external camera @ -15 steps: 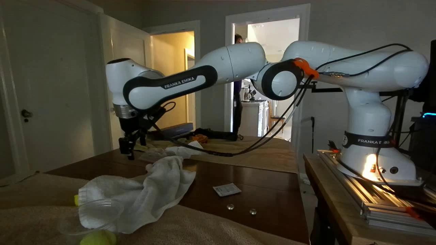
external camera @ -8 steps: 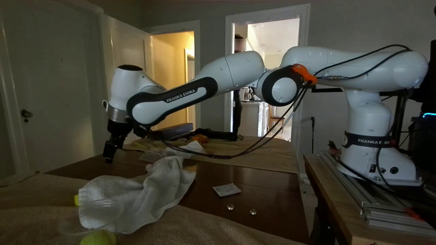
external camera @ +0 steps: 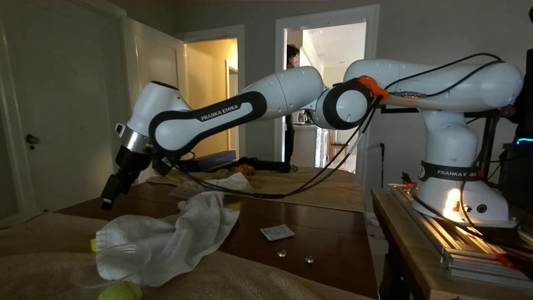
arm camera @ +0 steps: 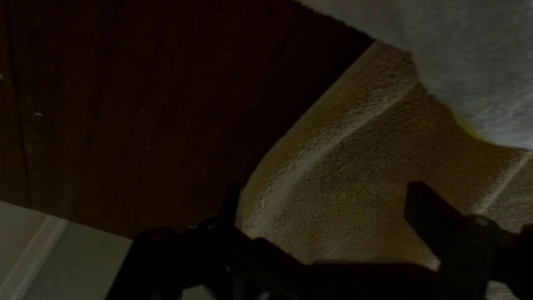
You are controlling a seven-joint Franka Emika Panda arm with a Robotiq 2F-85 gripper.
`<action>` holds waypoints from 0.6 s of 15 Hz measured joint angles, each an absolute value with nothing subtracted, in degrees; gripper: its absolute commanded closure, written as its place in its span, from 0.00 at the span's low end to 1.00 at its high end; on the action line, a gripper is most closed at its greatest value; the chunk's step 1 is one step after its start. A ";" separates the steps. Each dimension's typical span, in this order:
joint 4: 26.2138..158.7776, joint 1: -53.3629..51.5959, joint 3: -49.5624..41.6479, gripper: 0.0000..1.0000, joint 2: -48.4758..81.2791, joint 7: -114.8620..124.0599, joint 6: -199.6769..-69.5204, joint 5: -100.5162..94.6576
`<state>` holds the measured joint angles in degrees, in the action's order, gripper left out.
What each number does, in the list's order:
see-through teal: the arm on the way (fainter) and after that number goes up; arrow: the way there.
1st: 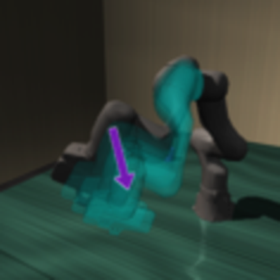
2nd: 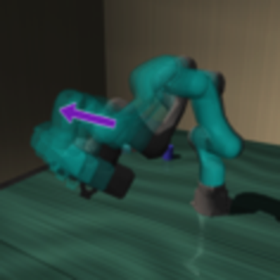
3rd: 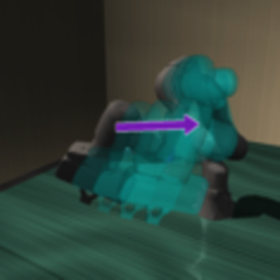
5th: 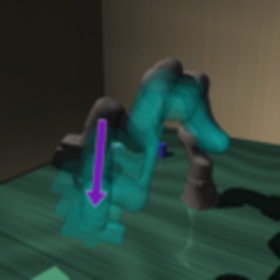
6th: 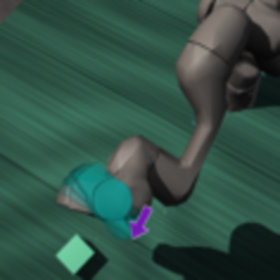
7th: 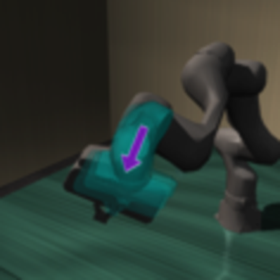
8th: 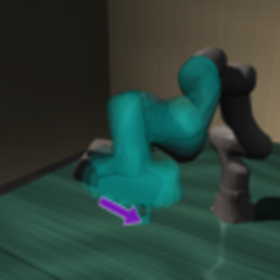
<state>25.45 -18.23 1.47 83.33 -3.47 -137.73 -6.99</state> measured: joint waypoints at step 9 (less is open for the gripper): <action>25.44 -19.74 6.26 0.26 83.02 -3.37 -127.82 -3.20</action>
